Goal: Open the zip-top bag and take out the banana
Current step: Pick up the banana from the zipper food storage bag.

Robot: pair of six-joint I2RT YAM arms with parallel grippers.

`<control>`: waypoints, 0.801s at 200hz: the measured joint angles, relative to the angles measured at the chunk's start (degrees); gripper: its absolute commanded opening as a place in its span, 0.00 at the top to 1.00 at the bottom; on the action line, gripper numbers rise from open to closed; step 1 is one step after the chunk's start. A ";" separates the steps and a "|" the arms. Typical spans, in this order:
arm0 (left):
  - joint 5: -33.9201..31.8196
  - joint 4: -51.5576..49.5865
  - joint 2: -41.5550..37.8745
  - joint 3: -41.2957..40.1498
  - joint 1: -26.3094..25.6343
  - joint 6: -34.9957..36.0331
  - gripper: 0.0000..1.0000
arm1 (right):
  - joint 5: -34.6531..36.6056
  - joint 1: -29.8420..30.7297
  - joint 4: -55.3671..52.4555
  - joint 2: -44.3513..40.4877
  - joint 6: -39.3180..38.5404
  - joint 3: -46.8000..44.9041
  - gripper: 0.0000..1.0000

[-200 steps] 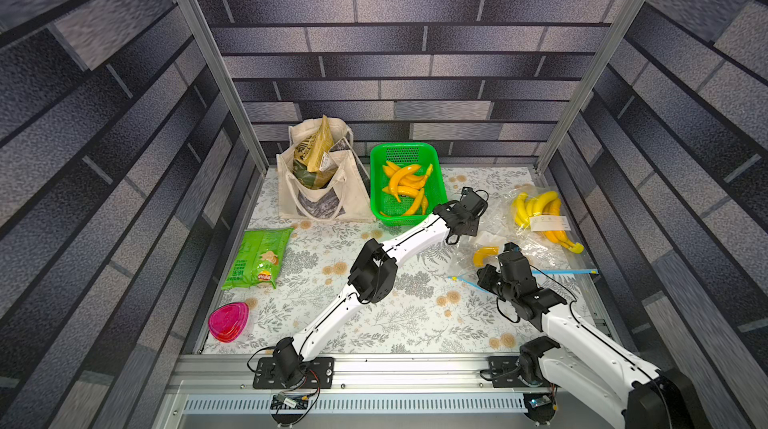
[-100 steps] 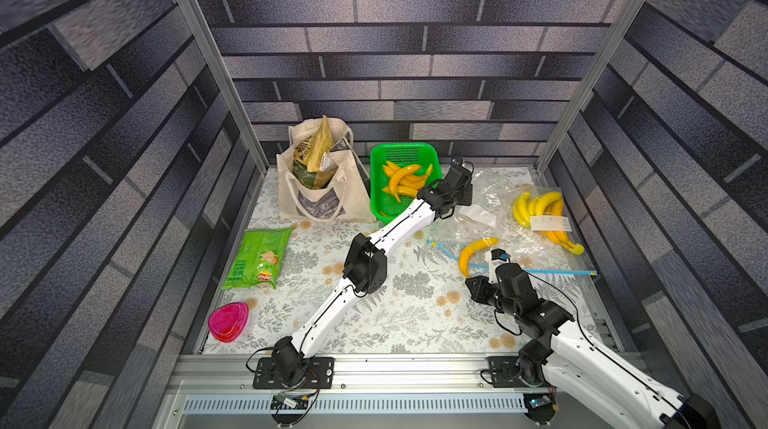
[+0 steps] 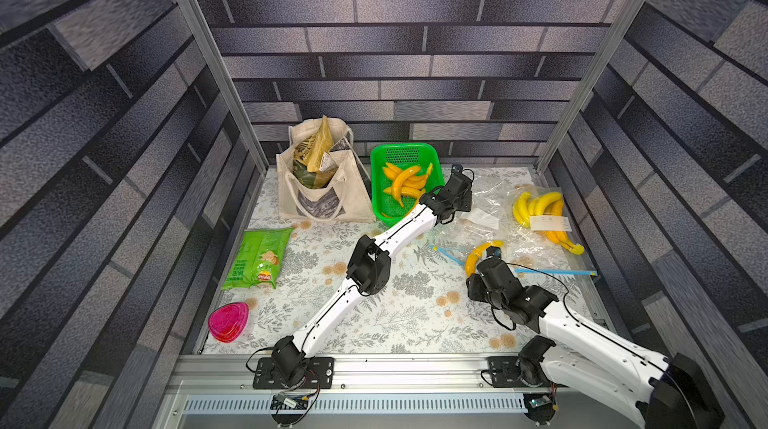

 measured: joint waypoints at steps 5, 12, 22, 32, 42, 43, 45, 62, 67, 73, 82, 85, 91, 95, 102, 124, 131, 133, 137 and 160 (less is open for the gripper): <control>0.07 -0.02 0.00 0.00 0.00 0.00 0.99 | 0.74 -0.04 0.31 1.51 -0.09 0.85 0.45; 0.09 0.00 0.00 0.02 0.00 0.00 0.99 | 1.57 -0.50 1.01 3.32 -0.48 1.75 0.45; 0.09 0.00 0.00 0.02 0.00 0.02 0.99 | 1.86 -1.29 1.99 5.55 -0.87 2.34 0.45; 0.09 0.00 0.00 0.02 0.00 0.04 0.98 | 1.73 -2.78 2.78 7.96 -1.05 2.62 0.45; 0.07 -0.02 0.00 0.00 -0.07 0.09 0.98 | 1.57 -4.26 3.78 10.19 -1.18 2.64 0.45; 0.09 -0.02 0.00 0.02 -0.07 0.11 0.98 | 1.57 -4.35 3.85 10.32 -1.22 2.64 0.45; 0.09 0.00 0.00 0.00 -0.09 0.17 0.98 | 1.51 -4.61 4.00 10.67 -1.25 2.64 0.45; 0.09 0.02 0.00 0.02 -0.28 0.26 0.97 | 0.83 -6.08 6.27 13.25 -1.29 2.64 0.45; 0.07 0.02 0.00 0.02 -0.33 0.26 0.97 | 0.70 -6.29 6.86 13.88 -1.31 2.64 0.45; 0.07 0.02 0.00 0.04 -0.46 0.28 0.97 | 0.50 -6.43 7.72 14.75 -1.33 2.69 0.45; 0.09 0.02 0.00 0.07 -0.63 0.28 0.97 | 0.20 -6.67 9.09 16.31 -1.44 2.82 0.45; 0.07 0.02 0.00 0.07 -0.72 0.28 0.97 | 0.02 -6.75 9.53 16.79 -1.49 2.89 0.45; 0.09 0.04 0.00 0.07 -0.85 0.31 0.97 | -0.31 -6.93 10.64 17.90 -1.55 2.93 0.45; 0.07 0.04 0.00 0.07 -0.94 0.31 0.97 | -0.52 -7.02 11.28 18.47 -1.60 2.97 0.45; 0.07 0.11 0.00 0.07 -1.11 0.37 0.97 | -0.85 -7.19 12.28 19.80 -1.70 3.23 0.46; 0.09 0.48 0.00 0.07 -1.60 0.44 0.97 | -0.63 -7.45 13.62 23.87 -1.79 5.11 0.55; 0.07 0.59 0.00 0.07 -1.73 0.44 0.97 | -0.48 -7.52 13.97 24.72 -1.88 5.62 0.63; 0.09 0.63 0.00 0.07 -1.75 0.44 0.97 | -0.37 -7.54 14.08 24.94 -1.40 5.75 0.64; 0.09 0.70 0.00 0.07 -1.81 0.44 0.97 | -0.31 -7.54 14.27 25.22 -1.88 5.92 0.68; 0.11 0.87 0.00 0.07 -1.88 0.46 0.96 | -0.42 -7.63 14.49 24.76 -0.90 5.95 0.80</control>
